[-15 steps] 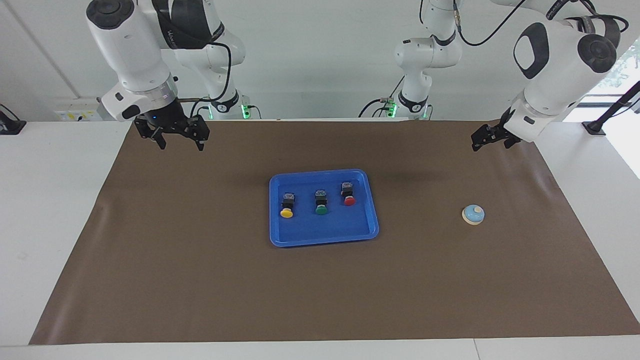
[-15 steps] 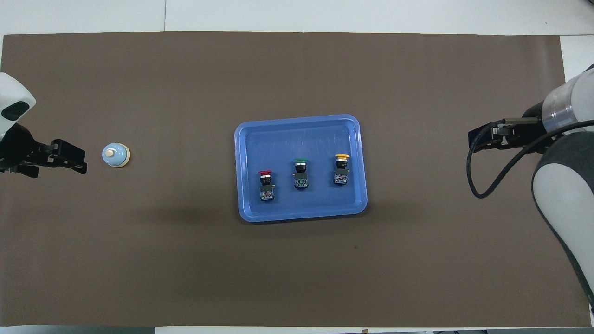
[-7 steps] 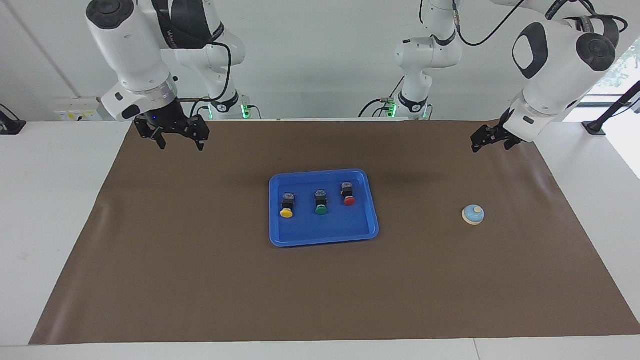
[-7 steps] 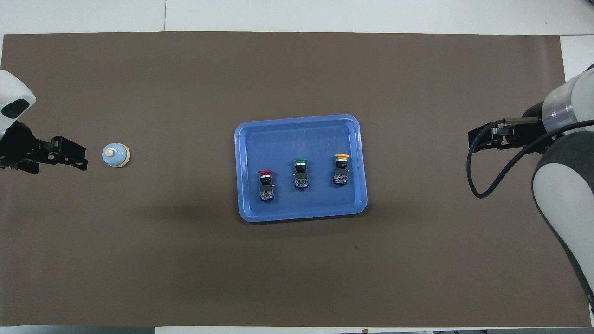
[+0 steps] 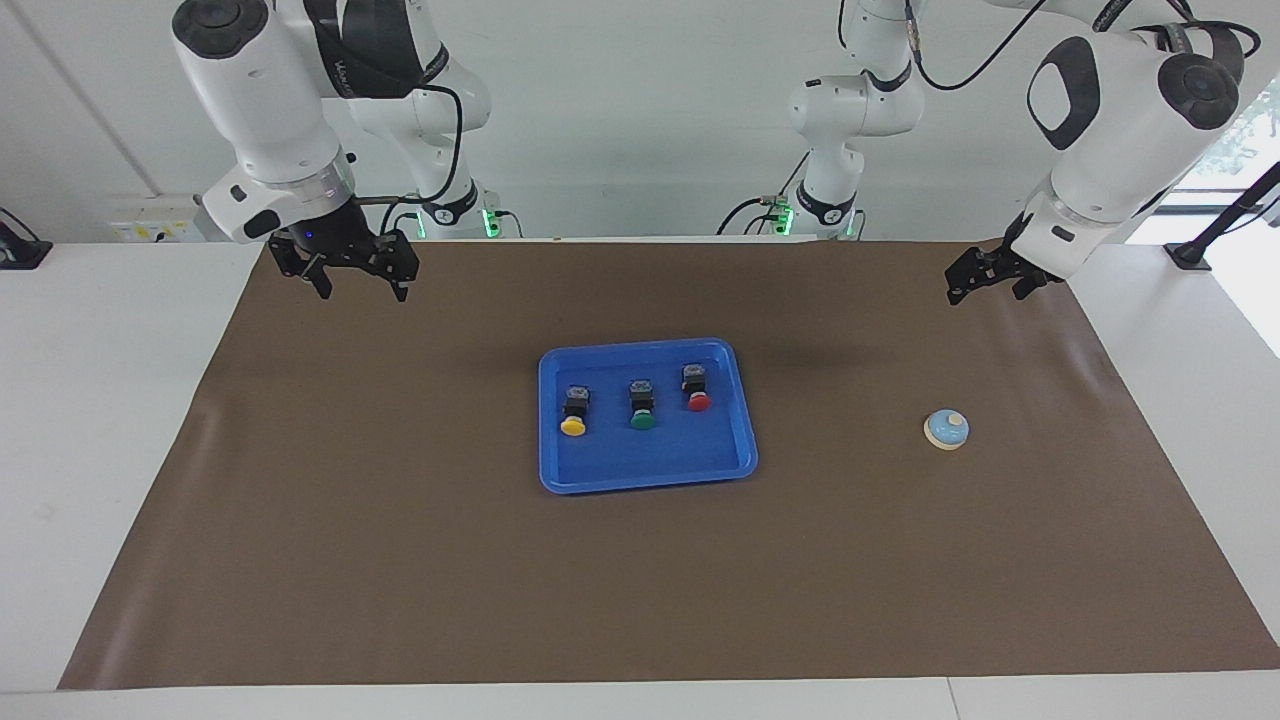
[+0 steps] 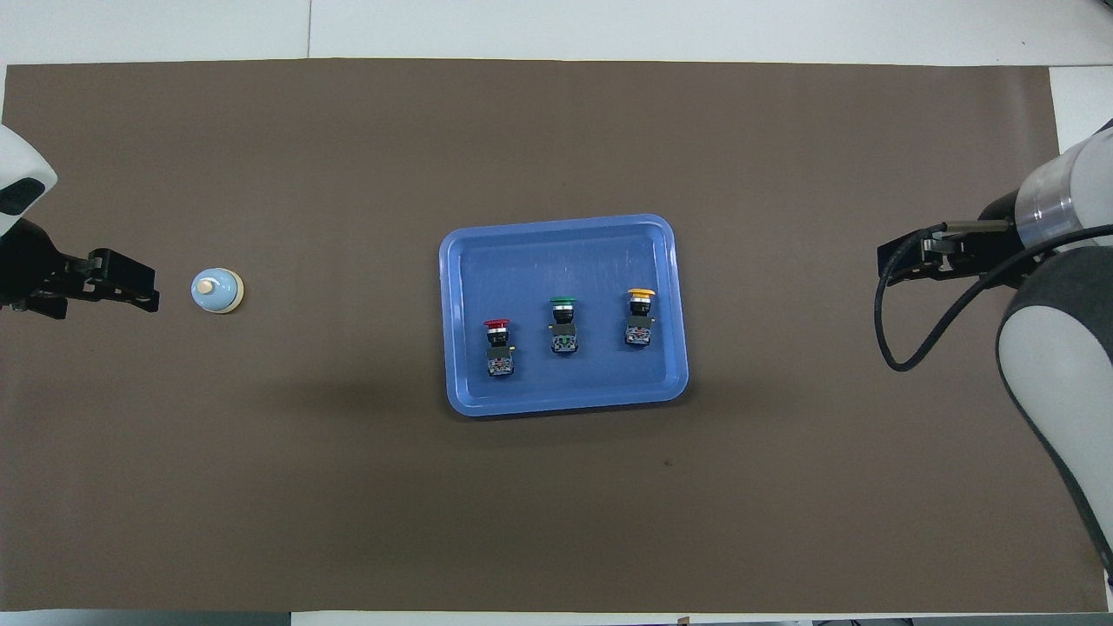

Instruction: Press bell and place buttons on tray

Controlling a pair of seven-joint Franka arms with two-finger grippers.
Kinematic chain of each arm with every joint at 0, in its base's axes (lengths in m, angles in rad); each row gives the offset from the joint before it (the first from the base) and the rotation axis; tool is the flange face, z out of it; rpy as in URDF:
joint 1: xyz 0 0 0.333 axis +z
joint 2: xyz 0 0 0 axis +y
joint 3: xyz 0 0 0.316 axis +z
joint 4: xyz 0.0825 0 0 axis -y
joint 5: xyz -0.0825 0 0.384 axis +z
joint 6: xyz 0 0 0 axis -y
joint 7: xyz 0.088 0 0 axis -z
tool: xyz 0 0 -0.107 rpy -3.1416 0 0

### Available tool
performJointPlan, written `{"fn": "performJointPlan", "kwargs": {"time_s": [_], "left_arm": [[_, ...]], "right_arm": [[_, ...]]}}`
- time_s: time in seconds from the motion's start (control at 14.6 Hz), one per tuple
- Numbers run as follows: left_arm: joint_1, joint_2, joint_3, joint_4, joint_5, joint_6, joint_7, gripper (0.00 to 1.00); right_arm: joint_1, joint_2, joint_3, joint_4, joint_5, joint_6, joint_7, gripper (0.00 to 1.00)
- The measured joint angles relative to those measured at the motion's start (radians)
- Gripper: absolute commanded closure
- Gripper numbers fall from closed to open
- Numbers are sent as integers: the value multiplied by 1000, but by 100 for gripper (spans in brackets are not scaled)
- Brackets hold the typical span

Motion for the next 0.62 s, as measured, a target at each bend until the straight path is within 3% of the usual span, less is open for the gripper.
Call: {"fn": "performJointPlan", "kwargs": {"time_s": [0.62], "left_arm": [[0,-1,-20,30,0,8,0,0]], "right_arm": [[0,0,0,0,0,0,0,0]]}}
